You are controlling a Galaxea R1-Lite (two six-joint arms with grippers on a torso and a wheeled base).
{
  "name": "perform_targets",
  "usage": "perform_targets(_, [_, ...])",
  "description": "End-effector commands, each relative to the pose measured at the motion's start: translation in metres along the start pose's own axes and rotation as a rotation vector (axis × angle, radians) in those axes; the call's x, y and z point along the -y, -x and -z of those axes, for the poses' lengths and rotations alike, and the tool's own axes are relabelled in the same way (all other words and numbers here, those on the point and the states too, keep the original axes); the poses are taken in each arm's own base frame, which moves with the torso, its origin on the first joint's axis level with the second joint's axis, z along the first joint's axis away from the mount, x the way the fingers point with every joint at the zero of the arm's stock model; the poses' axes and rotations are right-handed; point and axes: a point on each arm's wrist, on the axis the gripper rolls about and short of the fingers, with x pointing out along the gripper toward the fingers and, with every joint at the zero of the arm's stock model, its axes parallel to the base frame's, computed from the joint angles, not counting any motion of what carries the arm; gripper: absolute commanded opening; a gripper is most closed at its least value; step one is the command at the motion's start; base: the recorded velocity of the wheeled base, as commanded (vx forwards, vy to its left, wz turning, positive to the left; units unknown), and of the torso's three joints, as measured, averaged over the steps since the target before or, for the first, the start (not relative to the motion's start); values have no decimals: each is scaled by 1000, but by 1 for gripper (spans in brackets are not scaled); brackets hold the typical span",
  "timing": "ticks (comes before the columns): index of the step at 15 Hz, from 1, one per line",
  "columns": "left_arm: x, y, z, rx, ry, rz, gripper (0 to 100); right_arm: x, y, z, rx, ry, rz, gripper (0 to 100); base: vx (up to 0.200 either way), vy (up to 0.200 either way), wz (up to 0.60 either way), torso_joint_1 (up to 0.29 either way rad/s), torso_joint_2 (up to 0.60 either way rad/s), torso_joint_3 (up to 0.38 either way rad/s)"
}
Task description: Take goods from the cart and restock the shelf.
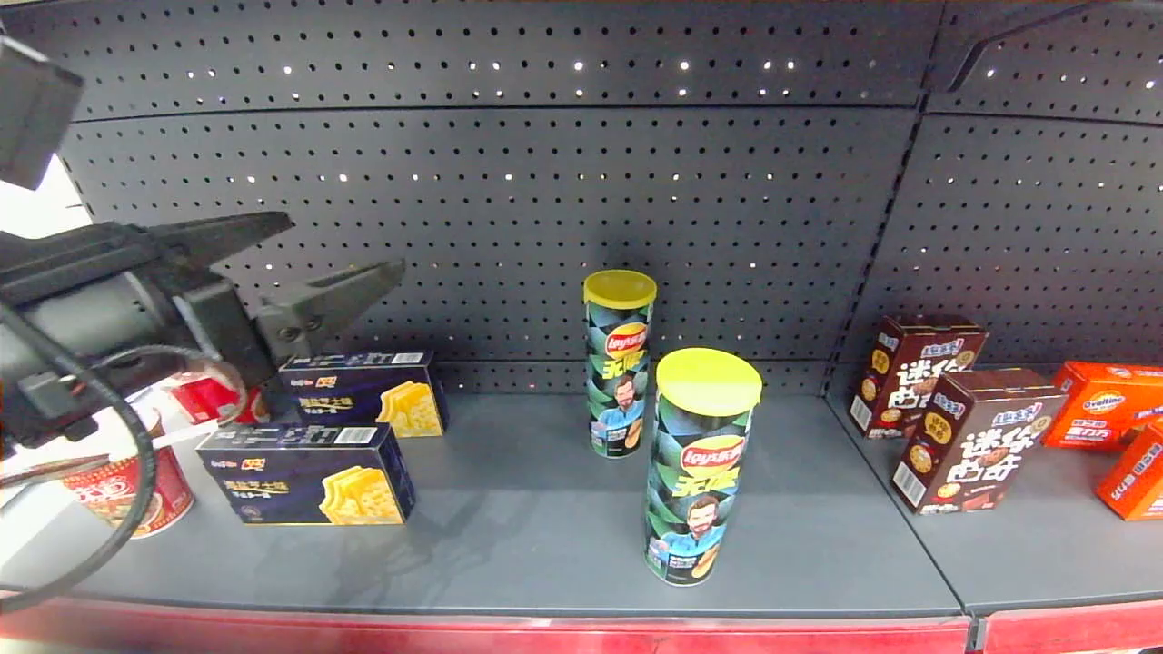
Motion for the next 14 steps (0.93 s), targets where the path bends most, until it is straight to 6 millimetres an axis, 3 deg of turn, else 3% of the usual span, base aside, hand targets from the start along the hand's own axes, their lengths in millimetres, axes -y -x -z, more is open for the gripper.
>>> perform_targets(1, [5,56,1,49,-7,-59,100,0,0,0,1,-1,2,100,0,0,0,0,0,0])
perform_targets(7, [14,152,28,41,-5,-178,100,0,0,0,1,-1,5,100,0,0,0,0,0,0])
perform_targets(10, [17,183,39,23,-4,-214,100,0,0,0,1,-5,3,100,0,0,0,0,0,0])
perform_targets(14, [26,238,78,-32,-5,-266,100,0,0,0,-1,34,3,100,0,0,0,0,0,0])
